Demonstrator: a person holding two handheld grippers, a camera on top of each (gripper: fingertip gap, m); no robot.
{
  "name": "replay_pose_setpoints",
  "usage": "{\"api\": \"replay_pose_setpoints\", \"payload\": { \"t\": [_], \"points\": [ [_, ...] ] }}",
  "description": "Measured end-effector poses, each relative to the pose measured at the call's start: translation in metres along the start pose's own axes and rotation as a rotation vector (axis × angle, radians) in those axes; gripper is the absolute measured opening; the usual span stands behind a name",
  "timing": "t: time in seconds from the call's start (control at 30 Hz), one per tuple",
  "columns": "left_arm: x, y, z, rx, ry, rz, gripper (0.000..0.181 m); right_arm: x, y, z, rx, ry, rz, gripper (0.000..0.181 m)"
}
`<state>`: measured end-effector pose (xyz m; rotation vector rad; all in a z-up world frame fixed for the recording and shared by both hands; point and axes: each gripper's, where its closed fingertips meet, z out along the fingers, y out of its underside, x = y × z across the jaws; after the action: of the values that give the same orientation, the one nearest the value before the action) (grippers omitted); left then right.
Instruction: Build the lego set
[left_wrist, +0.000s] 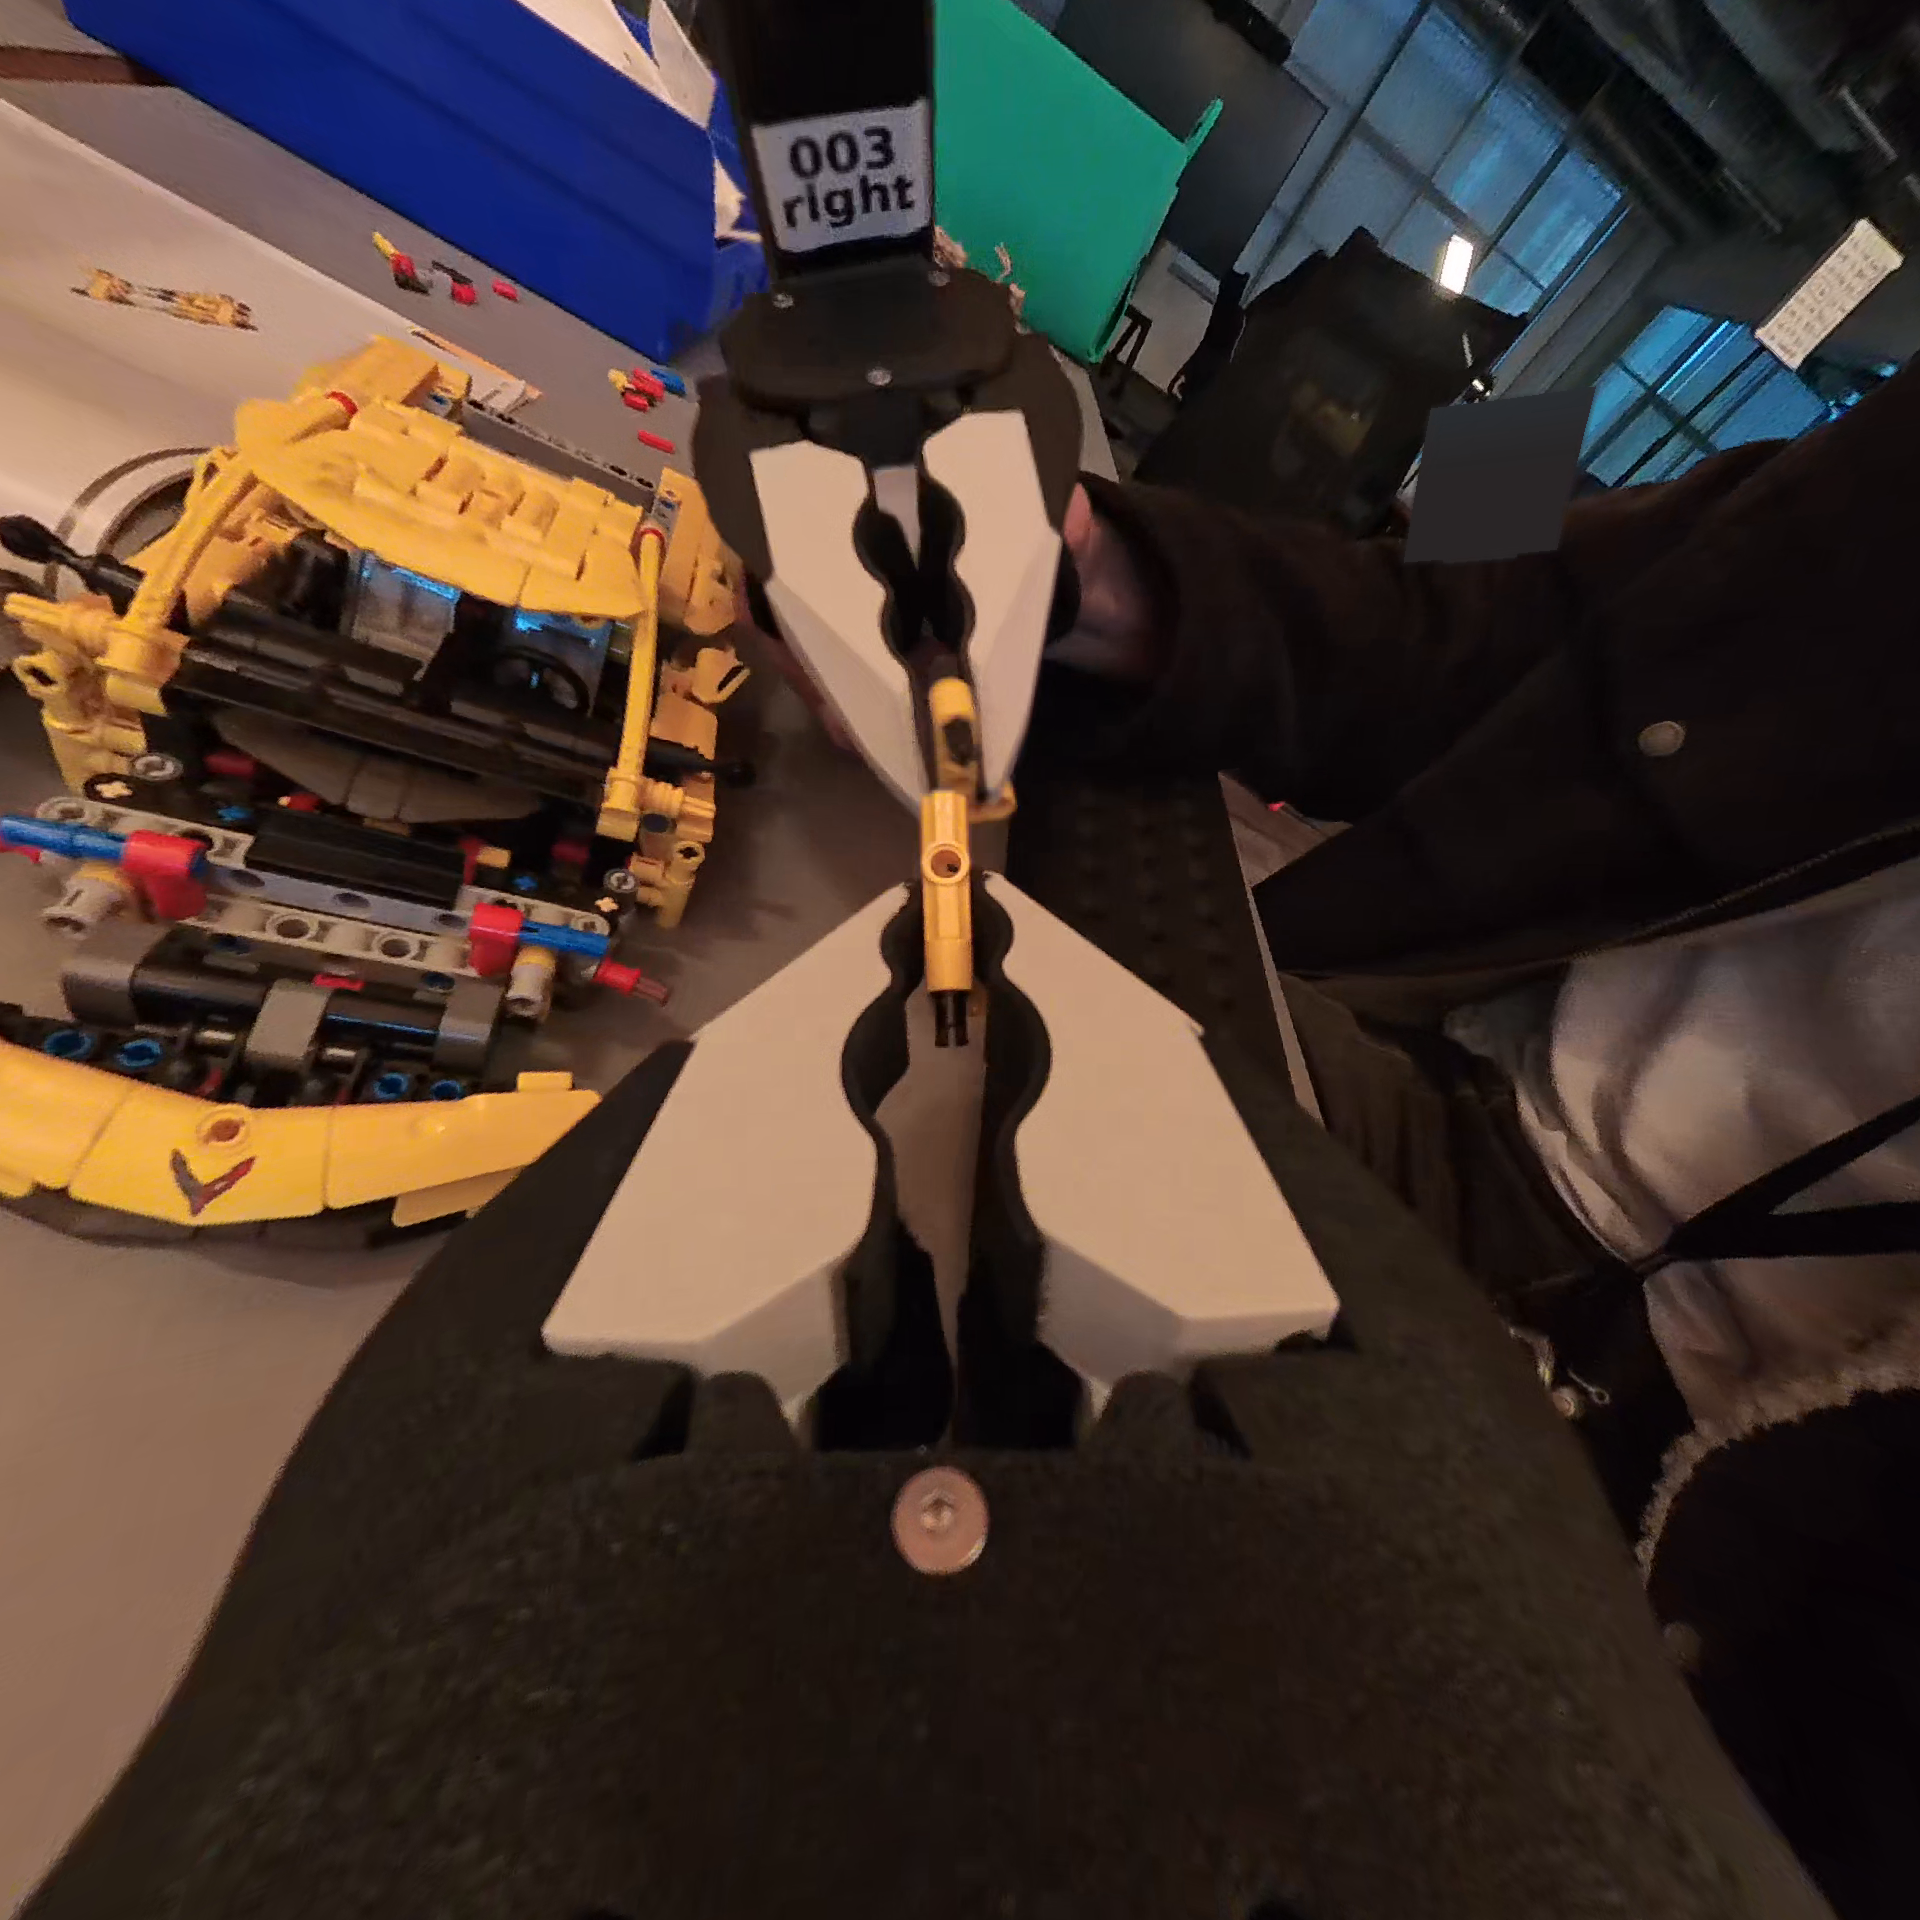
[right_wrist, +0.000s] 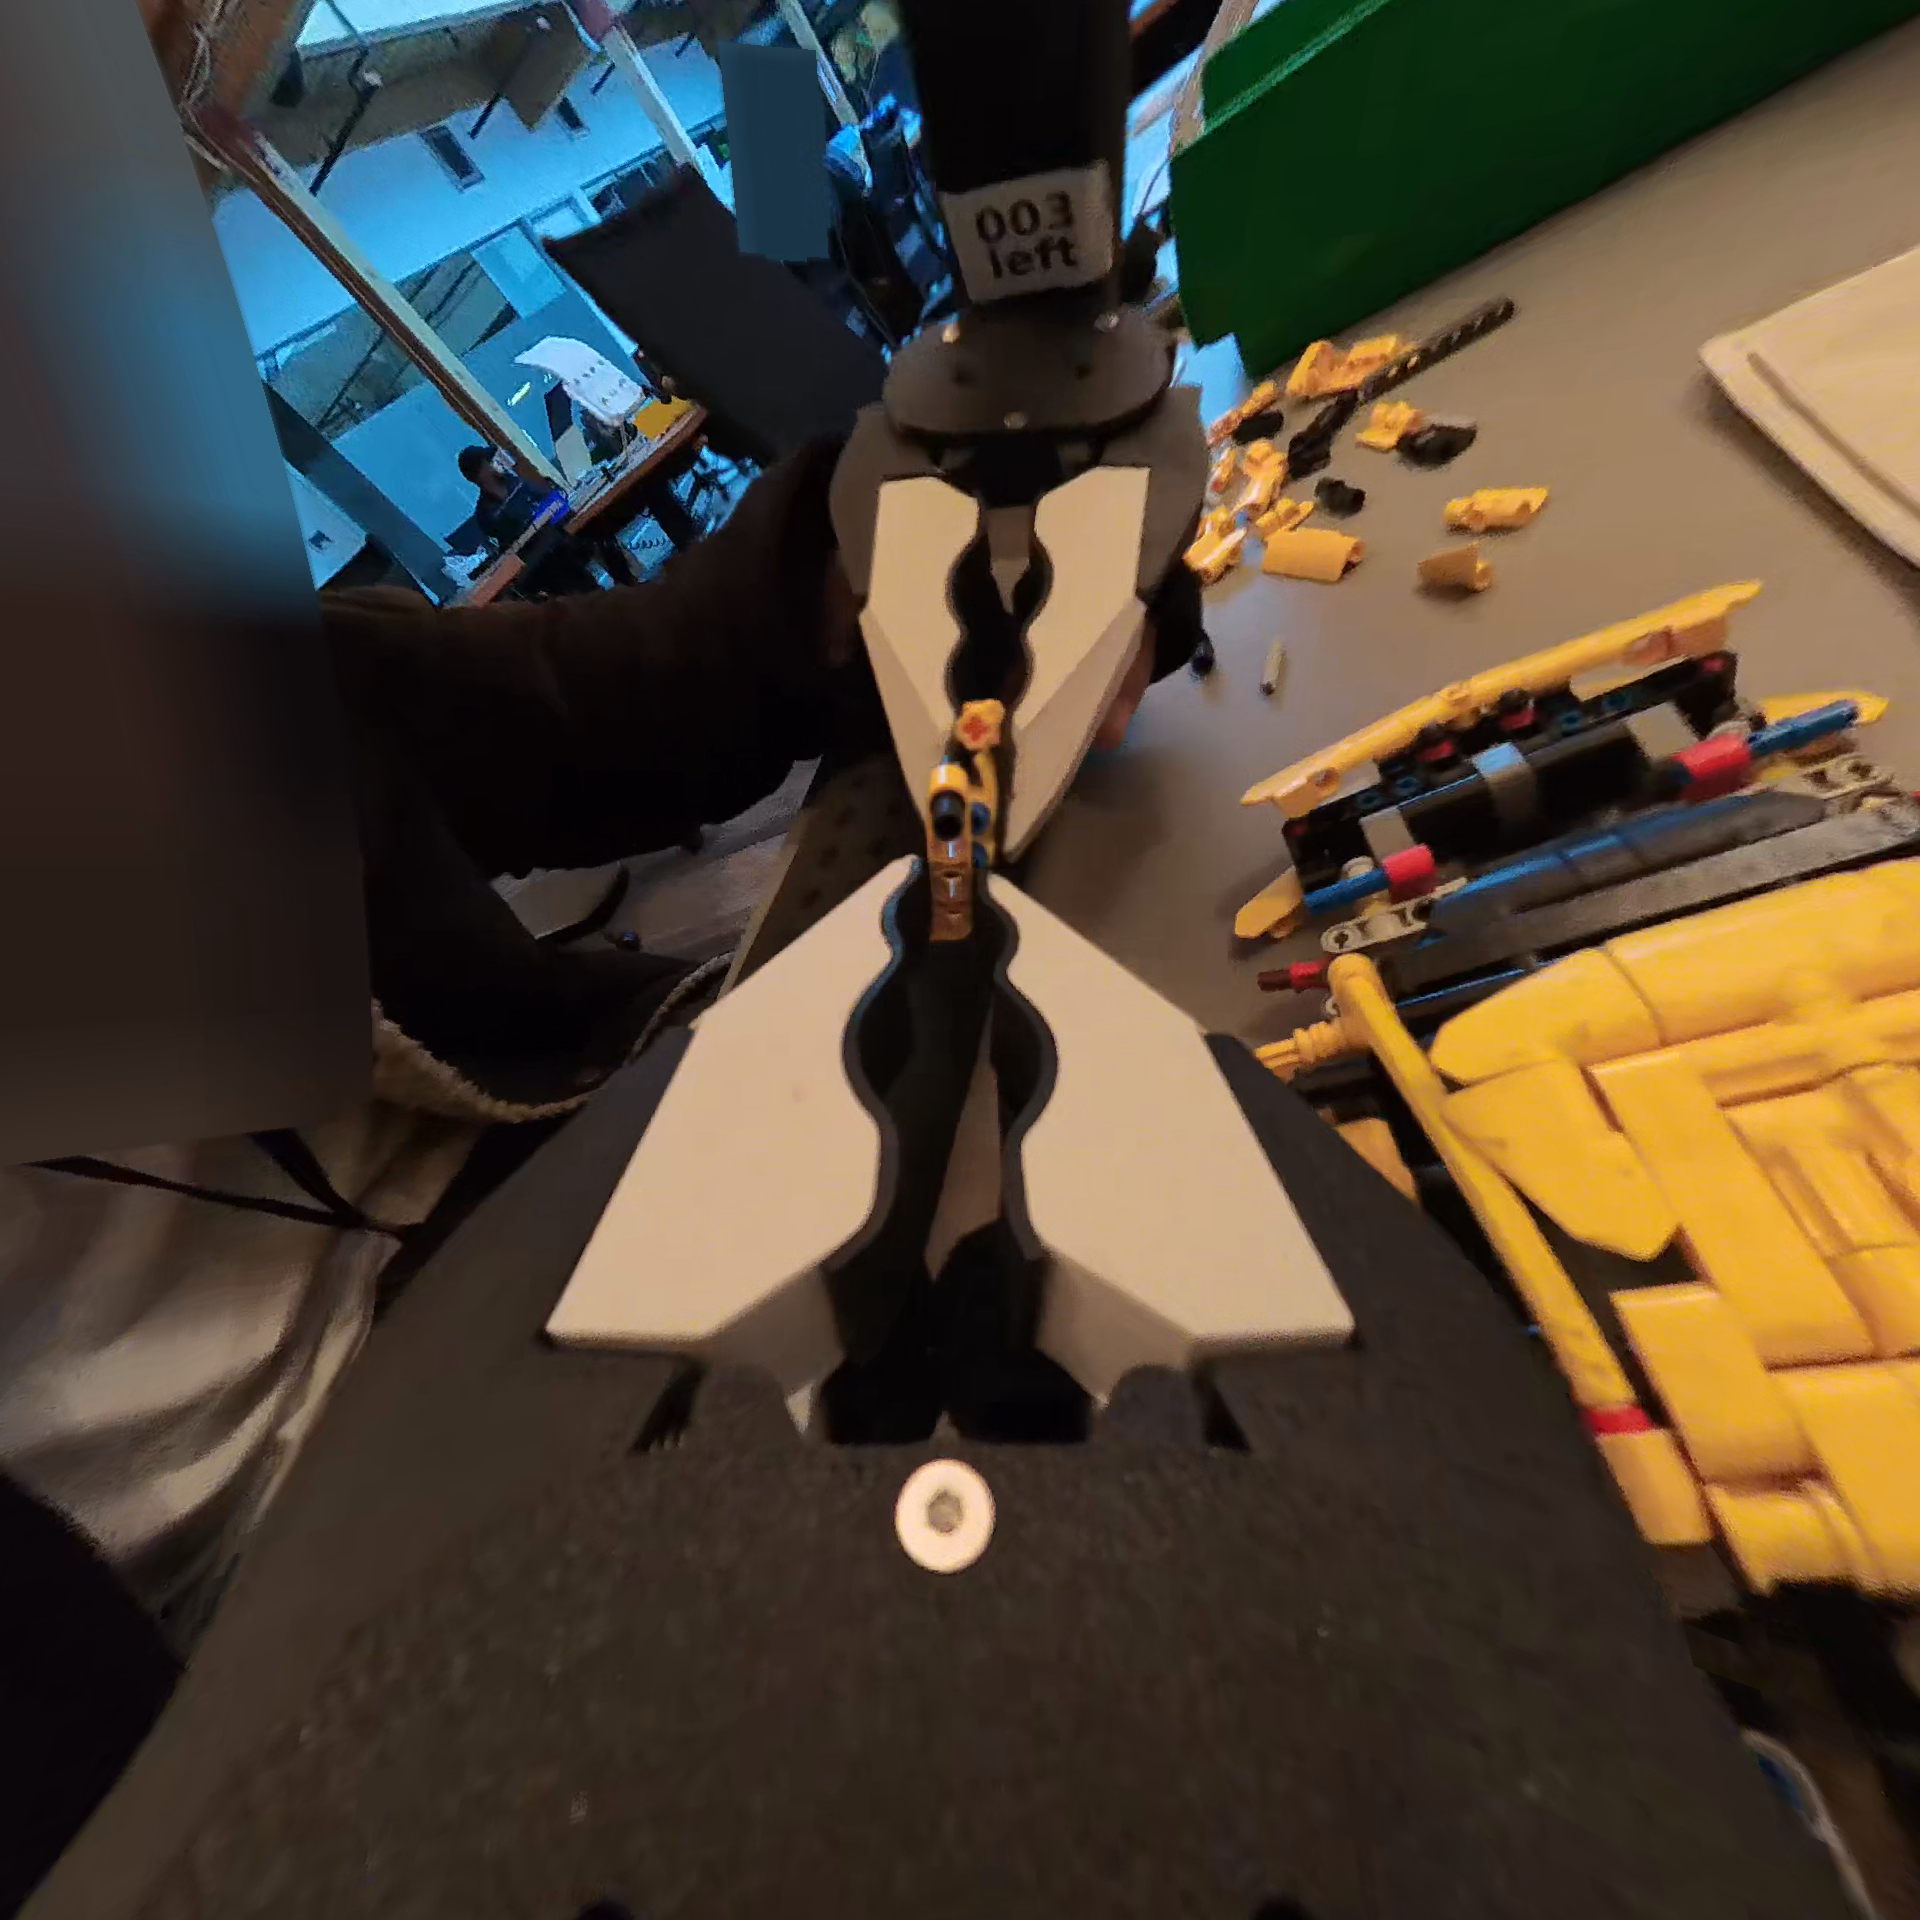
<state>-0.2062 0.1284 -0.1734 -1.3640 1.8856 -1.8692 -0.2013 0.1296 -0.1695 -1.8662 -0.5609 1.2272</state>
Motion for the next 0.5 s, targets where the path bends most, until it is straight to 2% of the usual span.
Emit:
{"api": "replay_pose_setpoints", "payload": {
  "t": [0.5],
  "points": [
    [-0.0001,0.0024,0.0026,-0.017,0.010,-0.009,0.007,0.0055,-0.0001,0.0022,0.020,0.028,-0.018,0.006]
  ]
}}
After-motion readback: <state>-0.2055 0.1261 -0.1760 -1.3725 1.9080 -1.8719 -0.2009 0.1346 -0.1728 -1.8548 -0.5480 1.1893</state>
